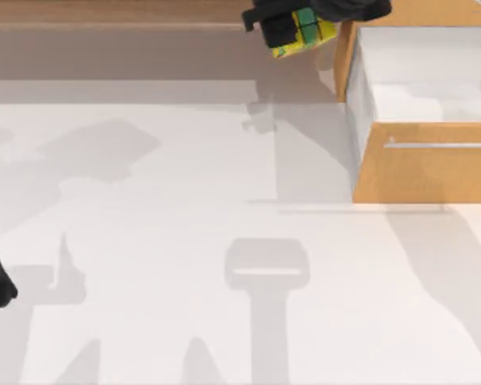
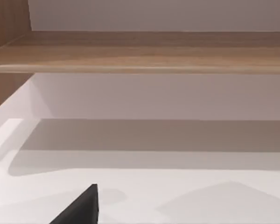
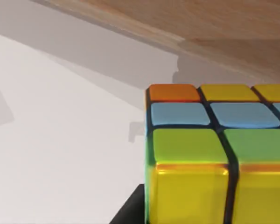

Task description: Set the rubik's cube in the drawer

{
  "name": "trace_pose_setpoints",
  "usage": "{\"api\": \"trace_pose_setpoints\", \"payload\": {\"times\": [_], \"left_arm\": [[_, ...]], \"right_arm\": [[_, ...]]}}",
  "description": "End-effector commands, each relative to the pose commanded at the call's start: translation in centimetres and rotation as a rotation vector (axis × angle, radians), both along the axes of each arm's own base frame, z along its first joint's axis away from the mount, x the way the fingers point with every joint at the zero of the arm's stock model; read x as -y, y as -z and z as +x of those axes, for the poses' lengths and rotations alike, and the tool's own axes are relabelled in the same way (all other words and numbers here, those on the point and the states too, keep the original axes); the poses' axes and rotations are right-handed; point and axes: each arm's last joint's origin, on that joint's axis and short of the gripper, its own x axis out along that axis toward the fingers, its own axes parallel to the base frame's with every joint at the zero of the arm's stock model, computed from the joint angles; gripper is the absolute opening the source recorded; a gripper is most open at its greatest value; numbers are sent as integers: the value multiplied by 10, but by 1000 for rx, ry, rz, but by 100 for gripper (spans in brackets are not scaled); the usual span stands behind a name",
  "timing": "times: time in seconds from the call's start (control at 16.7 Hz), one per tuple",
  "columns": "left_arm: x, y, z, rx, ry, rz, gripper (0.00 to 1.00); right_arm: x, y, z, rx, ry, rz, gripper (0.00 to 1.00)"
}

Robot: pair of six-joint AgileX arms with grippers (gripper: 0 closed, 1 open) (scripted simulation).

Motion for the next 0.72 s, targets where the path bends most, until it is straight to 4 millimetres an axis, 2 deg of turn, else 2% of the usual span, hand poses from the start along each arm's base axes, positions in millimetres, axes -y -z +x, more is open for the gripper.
{"api": "trace_pose_setpoints", "payload": {"times": [0.18,0.36,0.54,0.72], "left_arm": [[0,0,0,0,0,0,100],[0,0,0,0,0,0,100],[0,0,0,0,0,0,100],[0,0,0,0,0,0,100]], "right_arm": [[49,0,13,-170,90,-29,0],[102,18,36,-335,214,-49,0],[144,57,59,-504,314,-67,0],[162,104,74,-648,360,-83,0]]}}
